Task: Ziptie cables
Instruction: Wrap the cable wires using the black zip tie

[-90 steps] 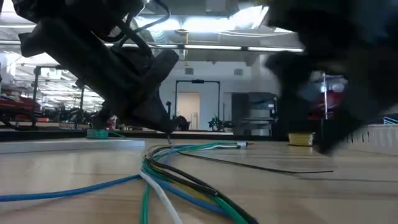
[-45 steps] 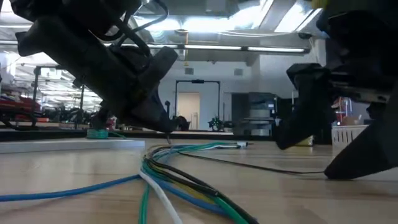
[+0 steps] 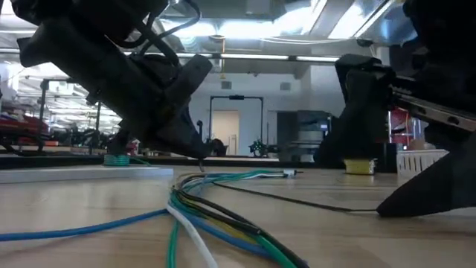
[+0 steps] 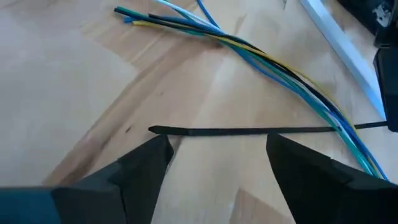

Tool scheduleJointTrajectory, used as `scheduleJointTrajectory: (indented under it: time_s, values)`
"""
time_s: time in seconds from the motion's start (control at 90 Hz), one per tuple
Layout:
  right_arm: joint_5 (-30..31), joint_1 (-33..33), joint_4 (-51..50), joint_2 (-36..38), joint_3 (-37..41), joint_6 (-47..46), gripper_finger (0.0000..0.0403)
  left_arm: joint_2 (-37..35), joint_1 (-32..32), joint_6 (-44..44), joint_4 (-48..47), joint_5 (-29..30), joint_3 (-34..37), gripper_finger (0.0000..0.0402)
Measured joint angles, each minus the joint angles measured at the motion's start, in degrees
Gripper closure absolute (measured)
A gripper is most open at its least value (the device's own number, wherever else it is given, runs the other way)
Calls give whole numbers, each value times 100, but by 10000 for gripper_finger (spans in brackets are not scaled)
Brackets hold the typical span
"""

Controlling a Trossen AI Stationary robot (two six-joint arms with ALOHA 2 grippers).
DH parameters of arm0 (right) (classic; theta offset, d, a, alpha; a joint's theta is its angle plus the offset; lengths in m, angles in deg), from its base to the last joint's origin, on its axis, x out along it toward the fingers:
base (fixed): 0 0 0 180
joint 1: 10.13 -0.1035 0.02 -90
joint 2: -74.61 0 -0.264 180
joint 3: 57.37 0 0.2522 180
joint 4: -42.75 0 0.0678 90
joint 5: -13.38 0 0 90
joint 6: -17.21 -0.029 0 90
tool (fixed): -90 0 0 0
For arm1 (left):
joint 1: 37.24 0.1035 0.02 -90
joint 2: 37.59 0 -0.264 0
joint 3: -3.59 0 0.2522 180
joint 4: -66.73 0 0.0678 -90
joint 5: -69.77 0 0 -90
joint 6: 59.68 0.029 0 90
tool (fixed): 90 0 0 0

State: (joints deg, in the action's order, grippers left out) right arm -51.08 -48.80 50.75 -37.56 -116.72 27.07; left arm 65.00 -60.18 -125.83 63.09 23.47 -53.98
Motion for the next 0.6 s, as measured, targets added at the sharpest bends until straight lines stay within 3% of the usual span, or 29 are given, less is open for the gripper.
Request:
scheduleJointTrajectory:
  time_s: [0.6]
  values:
    - [-350,-68,74,300,38,-148,139,0,0,48,2,0,0,402]
